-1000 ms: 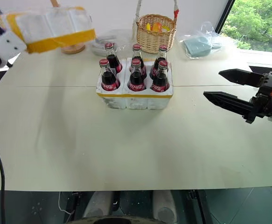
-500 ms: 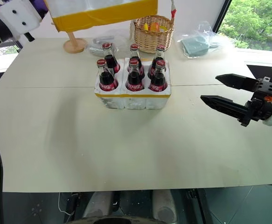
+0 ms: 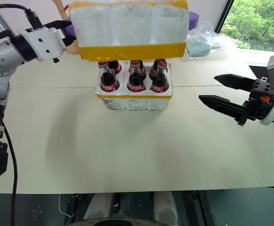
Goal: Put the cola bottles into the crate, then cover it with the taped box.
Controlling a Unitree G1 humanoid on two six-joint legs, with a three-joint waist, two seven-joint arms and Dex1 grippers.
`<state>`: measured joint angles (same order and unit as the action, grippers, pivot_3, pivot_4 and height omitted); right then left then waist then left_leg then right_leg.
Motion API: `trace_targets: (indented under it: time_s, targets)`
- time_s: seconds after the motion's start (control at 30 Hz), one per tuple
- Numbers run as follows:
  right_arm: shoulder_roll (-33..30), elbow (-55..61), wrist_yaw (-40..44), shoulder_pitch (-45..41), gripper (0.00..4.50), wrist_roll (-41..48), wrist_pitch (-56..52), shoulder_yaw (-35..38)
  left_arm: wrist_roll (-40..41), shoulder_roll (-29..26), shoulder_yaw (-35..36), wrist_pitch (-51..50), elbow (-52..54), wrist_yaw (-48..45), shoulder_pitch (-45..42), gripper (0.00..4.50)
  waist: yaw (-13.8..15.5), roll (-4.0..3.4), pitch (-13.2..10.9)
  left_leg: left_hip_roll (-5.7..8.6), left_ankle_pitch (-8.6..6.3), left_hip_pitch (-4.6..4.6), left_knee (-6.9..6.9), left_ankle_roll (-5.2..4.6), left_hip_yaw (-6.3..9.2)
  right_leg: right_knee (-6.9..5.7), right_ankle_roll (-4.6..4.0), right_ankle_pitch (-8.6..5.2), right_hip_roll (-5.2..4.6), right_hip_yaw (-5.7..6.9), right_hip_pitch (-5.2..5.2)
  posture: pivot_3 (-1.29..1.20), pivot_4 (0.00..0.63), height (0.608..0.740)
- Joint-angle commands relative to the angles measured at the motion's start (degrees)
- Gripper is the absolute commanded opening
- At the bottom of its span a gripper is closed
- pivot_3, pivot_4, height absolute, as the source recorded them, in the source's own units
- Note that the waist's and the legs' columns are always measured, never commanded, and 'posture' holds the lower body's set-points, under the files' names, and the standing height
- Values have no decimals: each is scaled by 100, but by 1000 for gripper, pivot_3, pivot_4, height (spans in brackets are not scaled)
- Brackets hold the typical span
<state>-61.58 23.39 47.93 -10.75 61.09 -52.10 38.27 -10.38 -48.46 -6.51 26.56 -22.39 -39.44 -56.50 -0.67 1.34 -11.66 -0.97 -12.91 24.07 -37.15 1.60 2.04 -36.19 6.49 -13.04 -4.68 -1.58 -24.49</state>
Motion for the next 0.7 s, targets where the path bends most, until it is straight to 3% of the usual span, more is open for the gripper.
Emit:
trace_targets:
  time_s: [0.03, 0.43, 0.57, 0.67, 0.7]
  targets:
    - [45, 112, -73, -66, 4500, 85, 93, 109, -314, -79, -43, 355, -27, 109, -64, 1140, 2, 0, 0, 0, 0, 0, 0, 0, 0, 1, 0, 0, 0, 0, 2, 0, 150, 739]
    - [127, 226, -208, 49, 4500, 128, 88, 228, -999, -152, -116, 744, -132, 445, 231, 1140, -5, 0, 0, 0, 0, -2, 0, 0, 0, 0, 1, 1, 0, 0, 2, 0, 150, 739]
    - [124, 198, -220, 20, 4500, 121, 103, 200, -899, -123, -75, 737, 106, 387, 485, 2606, -2, 0, 0, 0, 0, -2, 0, 0, 0, 0, 1, 1, 0, 0, 2, 0, 150, 739]
    - [108, 155, -214, -17, 4500, 120, 106, 173, -893, -179, -61, 831, 290, 360, 705, 4188, 0, 0, 0, 0, 0, -1, 0, 0, 0, 0, 1, 1, 0, 0, 2, 0, 150, 739]
    - [106, 141, -213, -33, 4500, 123, 106, 160, -918, -222, -53, 883, 294, 371, 770, 4466, 0, 0, 0, 0, 0, -1, 0, 0, 0, 0, 1, 1, 0, 0, 2, 0, 150, 739]
